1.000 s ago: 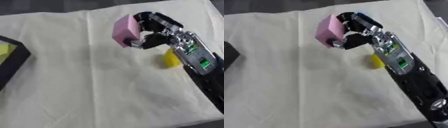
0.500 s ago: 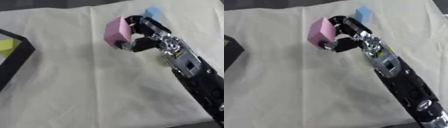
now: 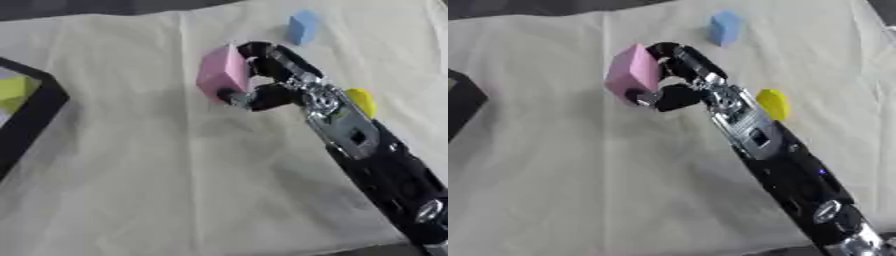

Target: Pick up the objects with one hand, pass them to the other hand, and then place them into the box on the other side of the table.

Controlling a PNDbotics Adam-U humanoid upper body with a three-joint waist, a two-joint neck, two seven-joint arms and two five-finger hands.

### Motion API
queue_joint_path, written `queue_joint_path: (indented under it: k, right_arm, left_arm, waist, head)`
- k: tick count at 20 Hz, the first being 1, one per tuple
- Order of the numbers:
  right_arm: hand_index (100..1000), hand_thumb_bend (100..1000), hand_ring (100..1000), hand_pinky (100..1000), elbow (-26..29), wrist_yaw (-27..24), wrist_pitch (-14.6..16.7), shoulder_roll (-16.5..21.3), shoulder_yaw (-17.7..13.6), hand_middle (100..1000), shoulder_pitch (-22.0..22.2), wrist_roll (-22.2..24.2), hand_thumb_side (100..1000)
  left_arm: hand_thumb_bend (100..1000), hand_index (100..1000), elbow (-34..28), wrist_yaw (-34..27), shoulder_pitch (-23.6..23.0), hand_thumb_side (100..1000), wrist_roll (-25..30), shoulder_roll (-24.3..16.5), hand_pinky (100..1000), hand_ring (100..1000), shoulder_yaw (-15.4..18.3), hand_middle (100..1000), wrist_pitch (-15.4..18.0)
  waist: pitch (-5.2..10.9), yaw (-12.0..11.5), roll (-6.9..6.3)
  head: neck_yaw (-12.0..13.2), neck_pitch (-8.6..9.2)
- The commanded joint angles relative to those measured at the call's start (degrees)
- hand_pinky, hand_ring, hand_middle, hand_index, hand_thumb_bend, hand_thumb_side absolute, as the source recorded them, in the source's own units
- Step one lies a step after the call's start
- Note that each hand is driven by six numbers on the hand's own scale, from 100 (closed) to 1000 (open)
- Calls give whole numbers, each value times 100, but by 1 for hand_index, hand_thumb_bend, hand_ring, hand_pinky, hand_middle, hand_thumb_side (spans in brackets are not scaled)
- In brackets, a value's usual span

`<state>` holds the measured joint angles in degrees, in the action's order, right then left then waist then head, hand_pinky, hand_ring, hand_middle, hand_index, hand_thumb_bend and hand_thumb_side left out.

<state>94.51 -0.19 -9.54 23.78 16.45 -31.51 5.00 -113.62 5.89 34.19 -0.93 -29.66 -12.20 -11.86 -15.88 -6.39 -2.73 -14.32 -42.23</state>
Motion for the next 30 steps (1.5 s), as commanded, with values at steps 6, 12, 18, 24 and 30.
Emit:
queue_joint_path:
  k: [6, 12, 18, 24, 30]
  right_arm:
    - [574, 338, 512, 701, -110, -25, 319, -150, 122, 493, -154, -77, 100]
    - [573, 332, 506, 703, -351, 39, 542, -217, 229, 493, -190, -426, 100]
    - [573, 326, 506, 703, -592, 105, 784, -339, 344, 493, -238, -534, 100]
    - [573, 324, 506, 702, -679, 158, 942, -451, 417, 493, -299, -579, 100]
    - [572, 323, 505, 700, -699, 185, 1011, -531, 485, 493, -352, -574, 100]
  left_arm:
    - [271, 794, -97, 309, 594, 548, 560, 92, 817, 794, -317, 716, -20]
    - [256, 797, -97, 840, 903, 510, 1133, 254, 806, 793, -545, 722, -248]
    - [261, 798, -97, 1052, 1175, 510, 1550, 459, 800, 795, -748, 727, -429]
    - [275, 806, -97, 1382, 1384, 498, 2007, 654, 803, 806, -948, 743, -709]
    - [290, 813, -46, 1749, 1538, 494, 2395, 793, 808, 813, -1106, 756, -859]
  waist:
    - [512, -80, -100]
    - [535, -134, -128]
    - [564, -188, -168]
    - [608, -243, -205]
    - [623, -294, -242]
  head:
    - [-40, -32]
    - [-64, -42]
    - [-103, -69]
    - [-183, -150]
    - [-206, -182]
